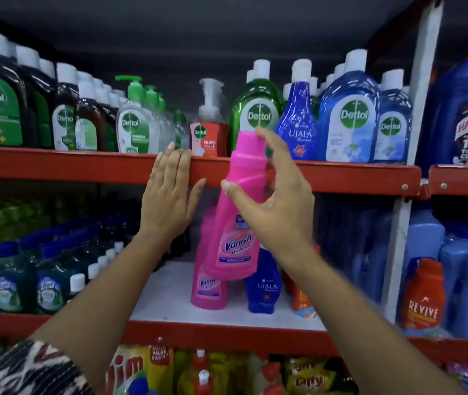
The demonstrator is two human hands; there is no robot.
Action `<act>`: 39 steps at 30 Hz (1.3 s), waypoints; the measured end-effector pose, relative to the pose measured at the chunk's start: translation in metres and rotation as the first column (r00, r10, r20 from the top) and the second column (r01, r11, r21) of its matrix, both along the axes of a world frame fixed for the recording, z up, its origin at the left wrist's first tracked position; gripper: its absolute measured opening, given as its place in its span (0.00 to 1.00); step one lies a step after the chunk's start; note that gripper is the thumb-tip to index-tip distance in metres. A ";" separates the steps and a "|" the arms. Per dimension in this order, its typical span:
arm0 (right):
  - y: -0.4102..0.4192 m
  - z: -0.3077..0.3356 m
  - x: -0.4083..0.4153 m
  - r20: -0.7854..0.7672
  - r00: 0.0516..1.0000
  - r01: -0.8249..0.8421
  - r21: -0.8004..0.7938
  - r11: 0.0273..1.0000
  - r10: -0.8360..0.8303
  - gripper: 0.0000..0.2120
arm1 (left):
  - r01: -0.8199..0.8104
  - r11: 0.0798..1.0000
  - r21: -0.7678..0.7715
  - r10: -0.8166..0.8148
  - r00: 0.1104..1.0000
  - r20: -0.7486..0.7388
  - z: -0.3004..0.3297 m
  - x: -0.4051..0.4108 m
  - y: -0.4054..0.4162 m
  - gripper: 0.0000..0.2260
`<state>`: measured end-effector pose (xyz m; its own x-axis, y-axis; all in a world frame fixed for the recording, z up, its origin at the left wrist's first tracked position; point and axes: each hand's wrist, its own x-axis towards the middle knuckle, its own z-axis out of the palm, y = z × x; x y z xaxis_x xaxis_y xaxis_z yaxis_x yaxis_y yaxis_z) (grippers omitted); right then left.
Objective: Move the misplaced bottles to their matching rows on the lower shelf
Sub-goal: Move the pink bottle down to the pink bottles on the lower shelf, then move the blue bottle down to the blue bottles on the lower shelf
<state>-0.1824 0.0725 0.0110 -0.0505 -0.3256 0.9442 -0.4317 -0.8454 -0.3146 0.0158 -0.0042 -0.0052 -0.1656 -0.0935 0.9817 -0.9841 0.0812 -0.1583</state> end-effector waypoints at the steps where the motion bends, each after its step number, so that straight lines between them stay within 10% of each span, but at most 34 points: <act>1: -0.003 -0.011 0.003 0.008 1.000 -0.002 0.004 1.000 0.002 0.35 | -0.004 1.000 -0.012 0.004 1.000 0.000 0.000 0.000 -0.001 0.25; 25: -0.081 -0.126 0.063 -0.243 0.956 0.235 0.298 0.925 -0.164 0.34 | -0.055 0.962 -0.267 0.058 0.998 0.002 -0.002 0.004 -0.027 0.25; 39: -0.079 -0.143 0.032 -0.351 0.874 0.369 0.032 0.929 -0.335 0.33 | -0.011 0.990 -0.144 0.006 0.999 -0.032 0.000 -0.002 -0.014 0.27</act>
<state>-0.1508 -0.0070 -0.1324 0.1339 -0.4339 0.8910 -0.7883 -0.5915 -0.1695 0.0135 -0.0179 -0.0056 -0.1340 0.0478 0.9898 -0.9893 0.0511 -0.1364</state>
